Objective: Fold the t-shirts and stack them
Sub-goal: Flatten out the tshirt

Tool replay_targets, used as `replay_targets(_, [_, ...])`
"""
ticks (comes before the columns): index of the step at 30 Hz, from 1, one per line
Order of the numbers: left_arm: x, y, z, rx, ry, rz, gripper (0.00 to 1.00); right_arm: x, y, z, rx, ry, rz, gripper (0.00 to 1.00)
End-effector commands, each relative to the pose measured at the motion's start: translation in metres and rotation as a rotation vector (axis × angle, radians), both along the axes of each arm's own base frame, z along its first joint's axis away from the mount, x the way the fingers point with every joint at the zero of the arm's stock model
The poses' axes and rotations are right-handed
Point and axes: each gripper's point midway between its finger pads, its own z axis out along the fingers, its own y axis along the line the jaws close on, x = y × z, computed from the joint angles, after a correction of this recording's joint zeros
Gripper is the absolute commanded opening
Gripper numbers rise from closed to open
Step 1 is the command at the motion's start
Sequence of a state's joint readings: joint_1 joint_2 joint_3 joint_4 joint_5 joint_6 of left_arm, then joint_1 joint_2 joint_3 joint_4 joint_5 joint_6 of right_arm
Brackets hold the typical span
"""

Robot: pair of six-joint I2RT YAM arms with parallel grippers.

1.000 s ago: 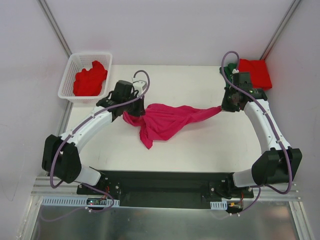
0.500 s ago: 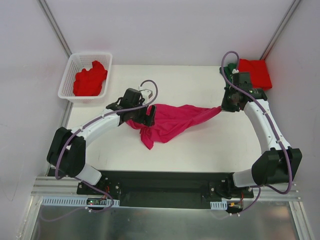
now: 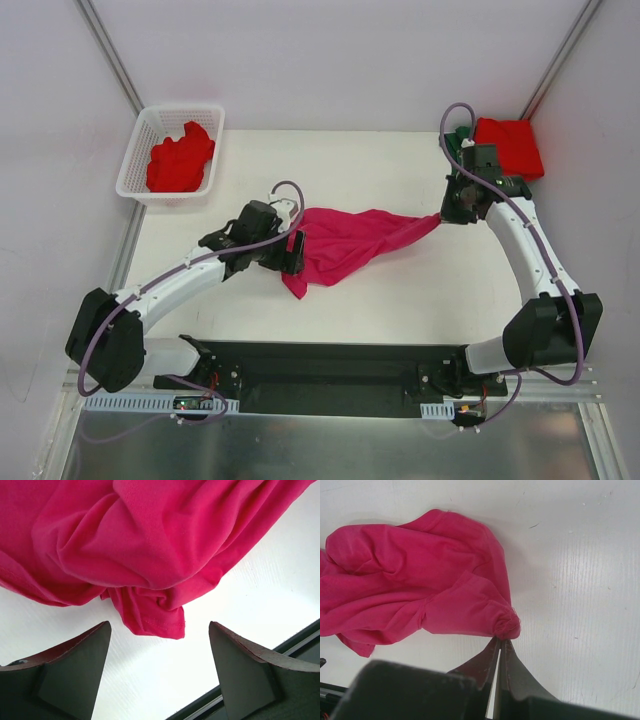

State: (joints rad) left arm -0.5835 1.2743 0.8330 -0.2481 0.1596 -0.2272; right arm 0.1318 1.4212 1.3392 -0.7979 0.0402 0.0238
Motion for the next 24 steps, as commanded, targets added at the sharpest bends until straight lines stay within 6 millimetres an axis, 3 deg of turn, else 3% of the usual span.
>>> replay_targets(1, [-0.003,0.001,-0.005,0.014,-0.001,0.046,0.78,0.007,0.006,0.011,0.011,-0.035,0.018,0.01])
replay_targets(11, [0.008,-0.004,-0.033,0.023,-0.006,0.069,0.53,0.006,0.005,0.012,0.002,-0.034,0.019,0.01])
replay_targets(22, [0.02,-0.007,-0.048,0.048,-0.028,0.07,0.49,0.006,0.005,0.012,0.004,-0.031,0.023,0.01])
replay_targets(24, [0.023,-0.006,-0.049,0.06,-0.04,0.073,0.44,0.005,0.006,0.012,0.004,-0.032,0.024,0.01])
